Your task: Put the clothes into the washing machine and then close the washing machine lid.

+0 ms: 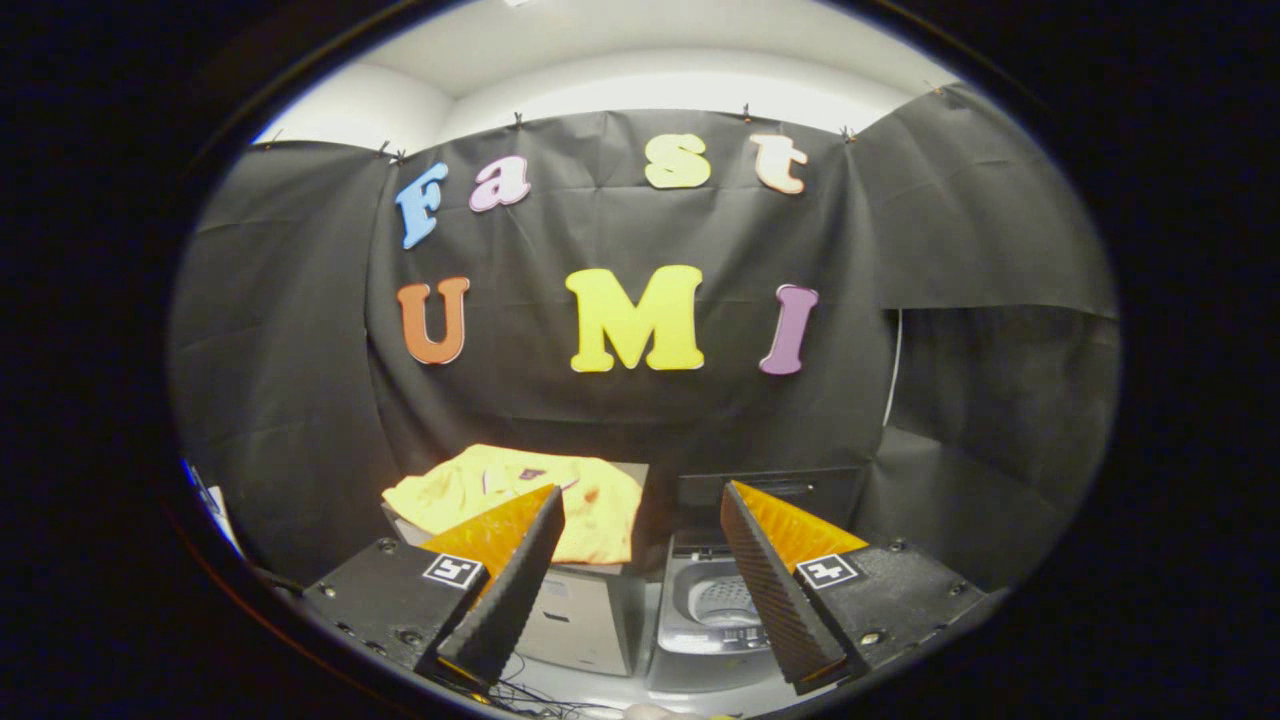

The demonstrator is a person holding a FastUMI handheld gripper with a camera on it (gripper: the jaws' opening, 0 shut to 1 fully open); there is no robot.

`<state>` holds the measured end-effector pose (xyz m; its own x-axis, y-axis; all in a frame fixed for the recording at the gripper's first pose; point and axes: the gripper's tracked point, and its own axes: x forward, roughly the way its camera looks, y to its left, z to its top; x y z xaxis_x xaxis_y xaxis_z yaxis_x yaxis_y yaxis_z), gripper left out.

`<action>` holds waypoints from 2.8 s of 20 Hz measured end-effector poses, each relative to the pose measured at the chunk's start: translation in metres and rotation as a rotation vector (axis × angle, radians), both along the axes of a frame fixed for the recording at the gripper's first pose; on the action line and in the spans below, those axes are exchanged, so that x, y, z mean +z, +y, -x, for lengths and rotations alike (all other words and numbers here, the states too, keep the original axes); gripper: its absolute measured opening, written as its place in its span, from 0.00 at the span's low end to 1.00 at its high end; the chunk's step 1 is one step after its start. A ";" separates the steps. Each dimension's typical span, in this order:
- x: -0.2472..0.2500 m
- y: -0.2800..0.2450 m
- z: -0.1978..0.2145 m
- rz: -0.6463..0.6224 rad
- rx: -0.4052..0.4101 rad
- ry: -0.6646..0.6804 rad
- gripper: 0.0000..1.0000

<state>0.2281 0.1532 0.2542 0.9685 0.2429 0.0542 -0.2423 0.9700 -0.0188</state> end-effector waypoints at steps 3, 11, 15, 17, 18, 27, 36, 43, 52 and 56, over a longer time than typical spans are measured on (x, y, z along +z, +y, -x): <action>0.012 0.040 -0.033 0.007 0.057 0.024 0.99; 0.007 0.139 -0.111 0.057 0.140 0.137 0.99; -0.011 0.176 -0.148 0.062 0.138 0.226 0.99; -0.025 0.188 -0.163 0.056 0.125 0.286 0.99; -0.034 0.194 -0.169 0.056 0.123 0.310 0.99; -0.117 0.230 -0.207 0.095 0.065 0.510 0.99; -0.137 0.233 -0.212 0.123 -0.012 0.521 0.98; -0.140 0.230 -0.210 0.196 0.064 0.459 0.94; -0.139 0.210 -0.211 0.214 0.132 0.500 0.40; -0.138 0.202 -0.201 0.222 0.126 0.533 0.15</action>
